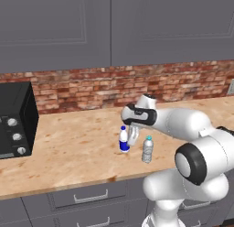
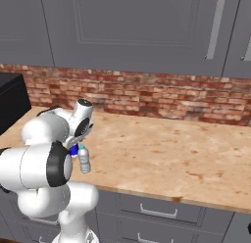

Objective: Take the bottled waters from the counter and place them in the freezer to freeze. Close the freezer door after placing the bottles.

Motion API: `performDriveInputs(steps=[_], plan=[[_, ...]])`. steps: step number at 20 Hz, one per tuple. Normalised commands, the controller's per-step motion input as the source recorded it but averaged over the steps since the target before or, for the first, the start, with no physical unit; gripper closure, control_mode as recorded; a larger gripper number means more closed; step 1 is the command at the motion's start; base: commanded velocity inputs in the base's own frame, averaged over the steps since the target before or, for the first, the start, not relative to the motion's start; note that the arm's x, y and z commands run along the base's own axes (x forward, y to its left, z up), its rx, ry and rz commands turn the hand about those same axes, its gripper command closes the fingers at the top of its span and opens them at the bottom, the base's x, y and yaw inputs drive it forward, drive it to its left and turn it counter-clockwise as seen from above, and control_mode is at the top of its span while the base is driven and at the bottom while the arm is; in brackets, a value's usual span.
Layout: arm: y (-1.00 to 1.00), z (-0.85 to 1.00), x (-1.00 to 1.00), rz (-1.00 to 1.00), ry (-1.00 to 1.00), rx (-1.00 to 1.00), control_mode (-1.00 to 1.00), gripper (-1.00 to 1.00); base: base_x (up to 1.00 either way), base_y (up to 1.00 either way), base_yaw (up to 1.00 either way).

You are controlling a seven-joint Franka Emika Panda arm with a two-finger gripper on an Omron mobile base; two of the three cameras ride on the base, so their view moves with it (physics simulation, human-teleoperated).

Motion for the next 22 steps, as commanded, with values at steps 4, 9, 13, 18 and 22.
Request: performDriveInputs(steps=[4, 9, 13, 18, 22], plan=[[0.00, 0.00, 0.00, 0.07, 0.00, 0.09, -1.00, -1.00, 0.00, 0.00, 0.00], [0.00, 0.00, 0.00, 0.08, 0.00, 0.13, -1.00, -1.00, 0.00, 0.00, 0.00], [0.00, 0.00, 0.00, 0.09, 0.00, 0.19, -1.00, -1.00, 0.00, 0.00, 0.00], [0.00, -0.01, 0.00, 0.09, 0.00, 0.14, -1.00, -1.00, 0.00, 0.00, 0.00], [0.00, 0.00, 0.00, 0.08, 0.00, 0.00, -1.00, -1.00, 0.00, 0.00, 0.00]])
